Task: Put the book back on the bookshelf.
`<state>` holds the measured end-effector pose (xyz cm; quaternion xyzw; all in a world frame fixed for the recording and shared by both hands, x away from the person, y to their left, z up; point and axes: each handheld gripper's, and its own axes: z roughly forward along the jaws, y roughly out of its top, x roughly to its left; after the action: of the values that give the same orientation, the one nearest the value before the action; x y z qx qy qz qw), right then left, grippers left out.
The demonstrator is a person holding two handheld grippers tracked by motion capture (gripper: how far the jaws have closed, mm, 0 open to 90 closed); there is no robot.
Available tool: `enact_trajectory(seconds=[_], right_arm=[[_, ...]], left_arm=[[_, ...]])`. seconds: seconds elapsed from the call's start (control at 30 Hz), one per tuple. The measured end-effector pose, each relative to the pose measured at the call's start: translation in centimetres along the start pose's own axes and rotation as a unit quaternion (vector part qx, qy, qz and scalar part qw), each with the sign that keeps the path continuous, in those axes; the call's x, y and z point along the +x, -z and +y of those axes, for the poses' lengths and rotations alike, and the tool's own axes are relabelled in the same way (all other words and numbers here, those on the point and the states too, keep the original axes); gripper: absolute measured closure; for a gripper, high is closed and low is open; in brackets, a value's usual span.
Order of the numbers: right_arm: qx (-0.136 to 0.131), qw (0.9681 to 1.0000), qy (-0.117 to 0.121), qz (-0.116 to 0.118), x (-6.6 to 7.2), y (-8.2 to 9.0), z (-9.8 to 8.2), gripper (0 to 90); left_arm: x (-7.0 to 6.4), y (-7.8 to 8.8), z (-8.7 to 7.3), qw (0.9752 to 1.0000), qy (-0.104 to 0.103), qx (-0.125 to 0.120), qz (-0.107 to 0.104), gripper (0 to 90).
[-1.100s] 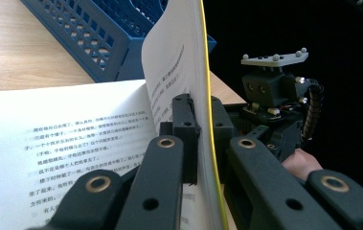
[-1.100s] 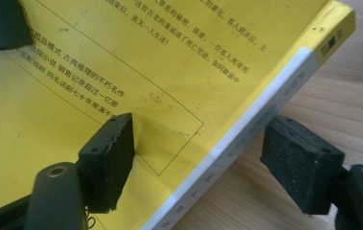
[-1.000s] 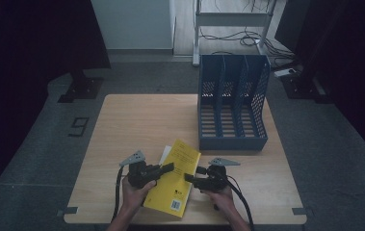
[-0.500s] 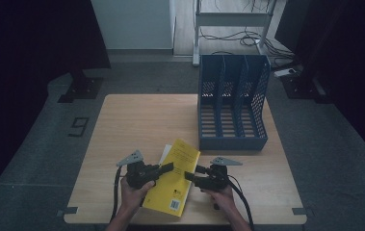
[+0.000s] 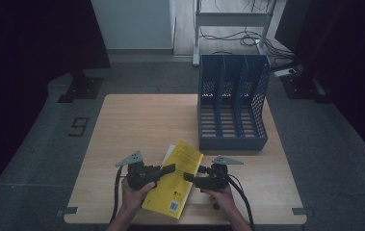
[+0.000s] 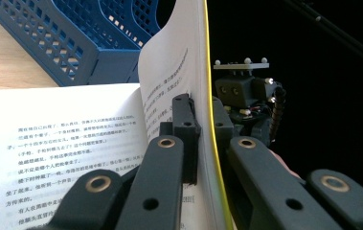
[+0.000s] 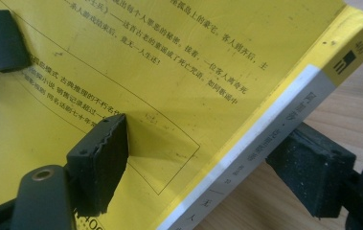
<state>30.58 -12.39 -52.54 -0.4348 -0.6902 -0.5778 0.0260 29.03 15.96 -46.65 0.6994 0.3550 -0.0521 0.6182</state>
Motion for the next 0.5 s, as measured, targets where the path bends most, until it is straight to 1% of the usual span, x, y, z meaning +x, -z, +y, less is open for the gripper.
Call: enact_trajectory(seconds=[0.13,0.2,0.27,0.37,0.5], right_arm=[[-0.002,0.9999,0.007,-0.011,0.11,0.08,-0.01,24.3],[-0.003,0.9997,0.014,-0.019,0.16,0.20,0.02,26.1],[-0.007,0.9996,0.018,-0.022,0.19,0.39,0.08,27.9],[-0.013,0.9994,0.022,-0.025,0.28,0.62,0.12,30.4],[-0.020,0.9989,0.029,-0.031,0.38,0.83,0.14,34.2]], left_arm=[[0.38,0.06,0.03,0.9999,-0.005,0.011,0.002,86.6],[0.41,0.07,0.06,0.9998,-0.010,0.017,0.004,86.6],[0.40,0.10,0.14,0.9997,-0.013,0.021,0.003,86.6],[0.49,0.23,0.24,0.9996,-0.013,0.027,0.002,86.6],[0.80,0.35,0.25,0.9995,-0.005,0.031,0.003,86.6]])
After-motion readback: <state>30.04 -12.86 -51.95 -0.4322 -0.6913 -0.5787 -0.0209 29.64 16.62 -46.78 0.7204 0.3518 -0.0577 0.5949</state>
